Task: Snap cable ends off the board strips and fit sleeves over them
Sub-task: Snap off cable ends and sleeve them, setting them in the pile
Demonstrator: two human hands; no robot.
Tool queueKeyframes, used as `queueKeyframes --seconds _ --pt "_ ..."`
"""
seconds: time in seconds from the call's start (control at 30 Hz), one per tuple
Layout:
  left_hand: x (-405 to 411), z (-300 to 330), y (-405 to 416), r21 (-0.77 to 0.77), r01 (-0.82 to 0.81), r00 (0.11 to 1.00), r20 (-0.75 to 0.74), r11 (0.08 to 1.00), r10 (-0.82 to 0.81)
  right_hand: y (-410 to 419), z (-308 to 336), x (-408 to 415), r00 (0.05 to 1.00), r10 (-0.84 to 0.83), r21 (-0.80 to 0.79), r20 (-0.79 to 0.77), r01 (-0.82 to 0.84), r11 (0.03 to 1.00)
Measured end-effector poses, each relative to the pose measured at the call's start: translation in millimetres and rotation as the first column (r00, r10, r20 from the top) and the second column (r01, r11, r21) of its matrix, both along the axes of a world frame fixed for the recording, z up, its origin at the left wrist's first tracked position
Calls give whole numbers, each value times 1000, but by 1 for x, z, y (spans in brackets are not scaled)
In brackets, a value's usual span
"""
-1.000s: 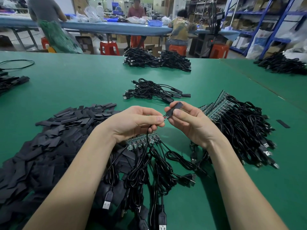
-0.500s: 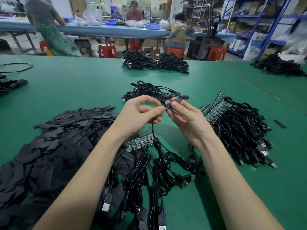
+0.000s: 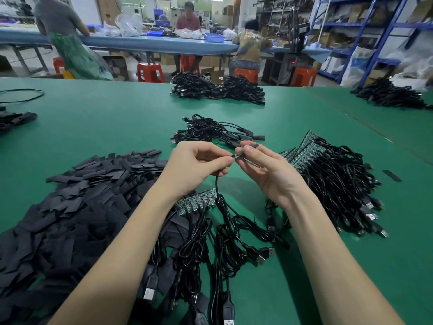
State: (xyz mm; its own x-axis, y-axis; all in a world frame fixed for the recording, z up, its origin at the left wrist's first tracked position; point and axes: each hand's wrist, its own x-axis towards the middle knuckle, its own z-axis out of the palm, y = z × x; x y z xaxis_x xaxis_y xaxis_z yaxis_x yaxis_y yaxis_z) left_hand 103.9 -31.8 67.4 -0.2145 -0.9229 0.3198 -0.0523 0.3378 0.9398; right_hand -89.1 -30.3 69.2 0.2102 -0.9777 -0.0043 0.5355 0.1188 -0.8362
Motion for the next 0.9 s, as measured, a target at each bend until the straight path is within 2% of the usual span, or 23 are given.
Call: queueKeyframes --seconds 0.27,0.4,0.7,0.9 --pt "2 1 1 -59 9 998 56 998 -5 2 -3 7 1000 -25 12 14 24 1000" --pt "1 -2 0 -96 3 995 96 995 6 2 -5 7 999 -7 -11 -35 7 1000" --pt "0 -5 -1 -76 1 1000 -7 997 -2 0 -8 8 999 34 -43 -35 -35 998" --pt "-1 -8 -2 -79 -3 1000 16 997 4 0 -11 9 988 28 -66 -151 -38 997"
